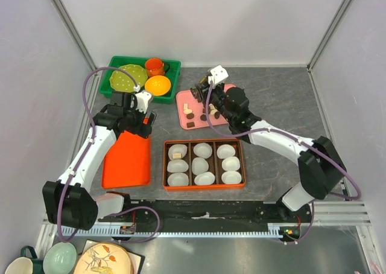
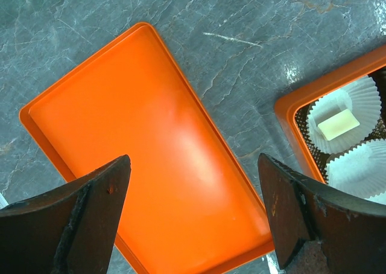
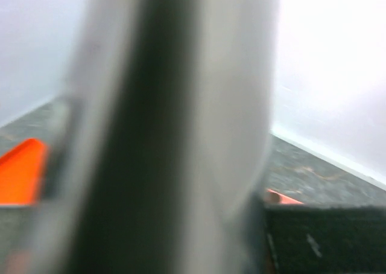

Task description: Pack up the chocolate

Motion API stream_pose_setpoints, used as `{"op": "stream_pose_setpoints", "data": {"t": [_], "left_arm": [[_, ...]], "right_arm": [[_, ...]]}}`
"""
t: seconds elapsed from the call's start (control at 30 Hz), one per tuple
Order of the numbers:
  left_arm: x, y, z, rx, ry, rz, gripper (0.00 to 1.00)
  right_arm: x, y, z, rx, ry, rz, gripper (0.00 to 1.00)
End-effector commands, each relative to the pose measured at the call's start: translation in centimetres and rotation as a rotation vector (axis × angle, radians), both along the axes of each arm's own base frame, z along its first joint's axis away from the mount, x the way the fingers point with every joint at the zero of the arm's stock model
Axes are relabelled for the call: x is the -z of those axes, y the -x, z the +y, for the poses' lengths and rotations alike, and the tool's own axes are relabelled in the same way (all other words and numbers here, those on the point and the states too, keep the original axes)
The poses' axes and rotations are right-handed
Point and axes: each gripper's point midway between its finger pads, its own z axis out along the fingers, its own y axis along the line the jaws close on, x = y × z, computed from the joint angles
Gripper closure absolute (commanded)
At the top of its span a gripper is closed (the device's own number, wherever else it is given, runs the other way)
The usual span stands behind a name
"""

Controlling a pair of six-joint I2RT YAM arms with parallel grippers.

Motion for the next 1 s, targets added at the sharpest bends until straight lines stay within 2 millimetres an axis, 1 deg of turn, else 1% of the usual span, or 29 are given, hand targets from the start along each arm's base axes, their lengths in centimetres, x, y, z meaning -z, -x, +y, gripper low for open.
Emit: {"op": "stream_pose_setpoints", "data": {"t": [0.0, 0.03, 0.07, 0.1, 0.13, 0.17, 0.2, 0.3, 0.4, 0.43, 0.5, 0.53, 0.57, 0.6, 0.67, 0.73, 0.77, 0.8, 0.97], "left_arm": [[-1.3, -0.7, 0.2, 0.004, -0.007, -0.041, 0.07], [-1.2, -0.7, 0.1, 0.008, -0.006, -0.038, 0.07], [-1.2, -0.8, 0.2, 0.008, -0.007, -0.041, 0.07], [-1.0, -0.8, 0.2, 0.009, -0.009, -0.037, 0.07], [-1.0, -0.7, 0.1, 0.010, -0.008, -0.035, 0.07], [-0.9, -0.8, 0.1, 0.011, -0.007, -0.034, 0.07], [-0.8, -0.8, 0.1, 0.013, -0.007, -0.034, 0.07], [-0.8, -0.9, 0.1, 0.013, -0.009, -0.034, 0.07], [-0.8, -1.0, 0.1, 0.011, -0.009, -0.035, 0.07], [-0.9, -1.0, 0.1, 0.014, -0.007, -0.037, 0.07], [-0.9, -1.0, 0.1, 0.014, -0.007, -0.037, 0.07], [-0.9, -1.0, 0.0, 0.015, -0.006, -0.037, 0.07], [-0.8, -1.0, 0.0, 0.014, -0.005, -0.035, 0.07], [-0.8, -0.9, 0.0, 0.016, -0.005, -0.034, 0.07], [-0.9, -1.0, 0.0, 0.017, -0.004, -0.036, 0.07], [-0.9, -0.9, 0.0, 0.015, -0.004, -0.036, 0.07], [-0.9, -0.9, 0.0, 0.017, -0.004, -0.036, 0.07], [-1.0, -1.0, 0.0, 0.015, -0.006, -0.038, 0.07], [-0.9, -0.9, 0.0, 0.017, -0.002, -0.036, 0.07]], "right_arm": [[0.2, -3.6, -1.1, 0.085, 0.015, -0.030, 0.71], [1.3, -4.6, -1.5, 0.104, 0.036, -0.017, 0.71], [1.7, -5.1, -1.7, 0.118, 0.039, -0.011, 0.71], [2.9, -5.7, -1.8, 0.125, 0.051, 0.009, 0.71], [3.4, -6.3, -2.3, 0.141, 0.047, 0.019, 0.71], [3.7, -6.6, -2.4, 0.151, 0.042, 0.026, 0.71], [4.7, -6.9, -2.5, 0.157, 0.044, 0.045, 0.71], [5.8, -7.3, -2.7, 0.153, 0.029, 0.064, 0.71], [6.5, -7.1, -2.5, 0.138, 0.025, 0.082, 0.71], [7.0, -6.8, -2.3, 0.125, 0.029, 0.091, 0.70], [7.1, -6.5, -2.3, 0.115, 0.021, 0.100, 0.69], [7.8, -6.2, -2.4, 0.115, 0.024, 0.111, 0.69], [7.8, -6.1, -2.6, 0.115, 0.024, 0.113, 0.68], [8.5, -5.8, -2.7, 0.115, 0.032, 0.124, 0.67], [8.7, -5.4, -2.9, 0.114, 0.011, 0.143, 0.60], [9.5, -4.9, -3.2, 0.111, 0.012, 0.165, 0.52], [9.4, -4.6, -3.2, 0.109, 0.007, 0.164, 0.52], [10.0, -4.4, -3.4, 0.114, 0.009, 0.176, 0.51], [10.5, -4.1, -3.8, 0.118, 0.016, 0.183, 0.49]]}}
